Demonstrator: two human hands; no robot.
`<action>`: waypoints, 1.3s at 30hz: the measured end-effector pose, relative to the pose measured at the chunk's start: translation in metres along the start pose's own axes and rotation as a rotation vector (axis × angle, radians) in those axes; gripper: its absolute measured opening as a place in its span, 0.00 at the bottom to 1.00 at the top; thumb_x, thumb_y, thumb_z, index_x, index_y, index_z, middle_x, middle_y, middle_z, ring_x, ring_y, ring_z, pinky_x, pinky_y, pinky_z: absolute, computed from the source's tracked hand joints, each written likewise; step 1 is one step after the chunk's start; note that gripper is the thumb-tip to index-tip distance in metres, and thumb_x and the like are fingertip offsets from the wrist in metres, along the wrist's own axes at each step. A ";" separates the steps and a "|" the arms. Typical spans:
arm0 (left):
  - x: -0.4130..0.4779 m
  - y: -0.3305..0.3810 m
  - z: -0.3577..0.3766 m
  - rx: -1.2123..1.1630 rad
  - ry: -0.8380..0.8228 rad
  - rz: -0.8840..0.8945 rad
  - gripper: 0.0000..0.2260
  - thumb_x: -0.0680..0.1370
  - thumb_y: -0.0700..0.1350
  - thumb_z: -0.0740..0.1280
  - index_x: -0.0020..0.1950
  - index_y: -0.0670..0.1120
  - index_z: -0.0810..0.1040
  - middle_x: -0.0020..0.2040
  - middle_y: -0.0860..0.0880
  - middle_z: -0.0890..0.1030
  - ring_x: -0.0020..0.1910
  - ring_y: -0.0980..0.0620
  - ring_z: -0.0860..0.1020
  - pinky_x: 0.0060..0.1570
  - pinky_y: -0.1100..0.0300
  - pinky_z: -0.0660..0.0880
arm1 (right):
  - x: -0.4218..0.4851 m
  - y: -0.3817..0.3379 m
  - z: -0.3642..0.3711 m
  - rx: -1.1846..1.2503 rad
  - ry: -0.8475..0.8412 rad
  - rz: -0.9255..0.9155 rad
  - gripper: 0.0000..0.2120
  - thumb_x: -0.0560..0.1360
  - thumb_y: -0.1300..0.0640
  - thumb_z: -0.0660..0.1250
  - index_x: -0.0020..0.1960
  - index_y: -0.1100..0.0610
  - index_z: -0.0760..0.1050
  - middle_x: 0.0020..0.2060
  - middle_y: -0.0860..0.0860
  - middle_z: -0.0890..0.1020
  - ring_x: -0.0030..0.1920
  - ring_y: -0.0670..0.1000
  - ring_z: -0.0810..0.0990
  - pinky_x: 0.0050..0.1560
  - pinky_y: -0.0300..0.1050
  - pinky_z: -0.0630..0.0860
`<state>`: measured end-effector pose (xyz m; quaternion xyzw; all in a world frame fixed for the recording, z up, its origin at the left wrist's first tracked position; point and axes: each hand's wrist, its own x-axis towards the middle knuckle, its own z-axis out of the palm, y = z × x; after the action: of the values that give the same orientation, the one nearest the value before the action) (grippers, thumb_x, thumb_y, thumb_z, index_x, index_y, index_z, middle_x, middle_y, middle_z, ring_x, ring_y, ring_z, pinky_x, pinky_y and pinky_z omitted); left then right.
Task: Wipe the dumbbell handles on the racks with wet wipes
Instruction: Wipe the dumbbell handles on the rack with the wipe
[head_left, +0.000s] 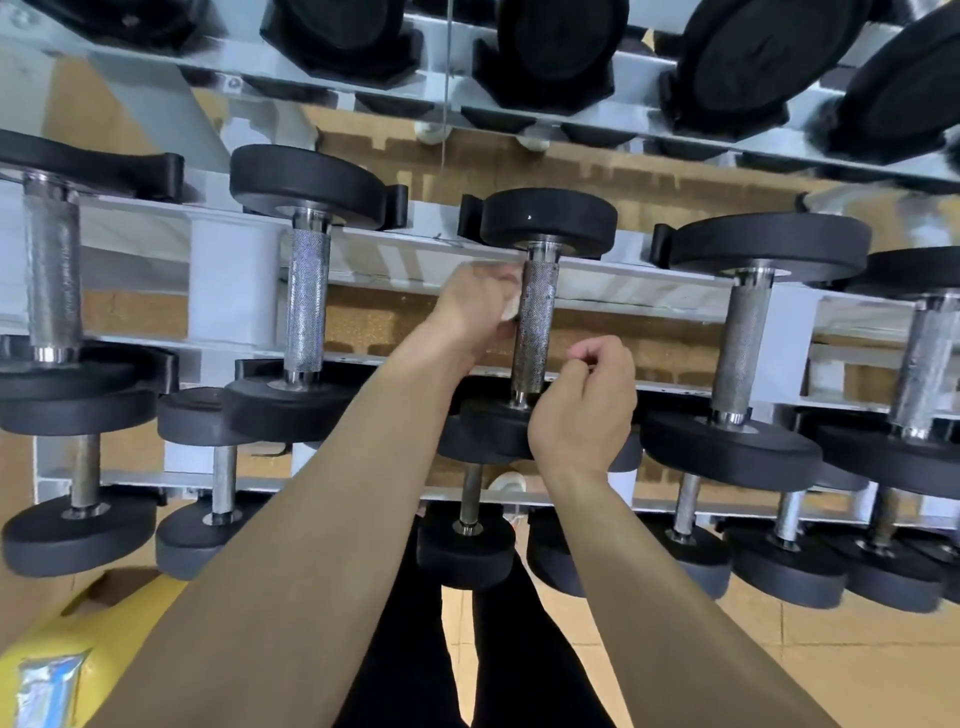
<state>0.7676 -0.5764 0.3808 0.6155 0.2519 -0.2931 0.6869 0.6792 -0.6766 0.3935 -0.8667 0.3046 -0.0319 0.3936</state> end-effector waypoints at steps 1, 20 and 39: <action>0.000 0.008 0.003 -0.115 -0.027 -0.015 0.13 0.79 0.30 0.55 0.57 0.32 0.78 0.51 0.37 0.81 0.49 0.43 0.82 0.49 0.53 0.81 | 0.000 0.000 0.000 -0.005 0.003 0.001 0.08 0.75 0.63 0.57 0.43 0.53 0.71 0.45 0.47 0.76 0.45 0.48 0.72 0.45 0.48 0.68; -0.012 -0.003 0.011 0.302 0.121 0.040 0.15 0.79 0.30 0.58 0.51 0.40 0.84 0.40 0.48 0.82 0.42 0.49 0.78 0.50 0.56 0.79 | 0.000 -0.002 0.001 -0.109 0.024 -0.018 0.07 0.77 0.59 0.56 0.42 0.50 0.67 0.44 0.47 0.74 0.43 0.51 0.72 0.46 0.51 0.71; -0.167 0.022 0.045 0.196 0.104 0.190 0.19 0.76 0.28 0.62 0.59 0.48 0.81 0.45 0.48 0.83 0.41 0.55 0.80 0.36 0.66 0.73 | -0.002 -0.025 -0.114 0.526 -0.721 0.138 0.08 0.85 0.49 0.59 0.55 0.48 0.78 0.47 0.48 0.83 0.42 0.50 0.82 0.43 0.42 0.76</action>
<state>0.6659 -0.6044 0.5196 0.7152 0.1979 -0.2175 0.6340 0.6570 -0.7386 0.4898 -0.6707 0.1868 0.2219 0.6826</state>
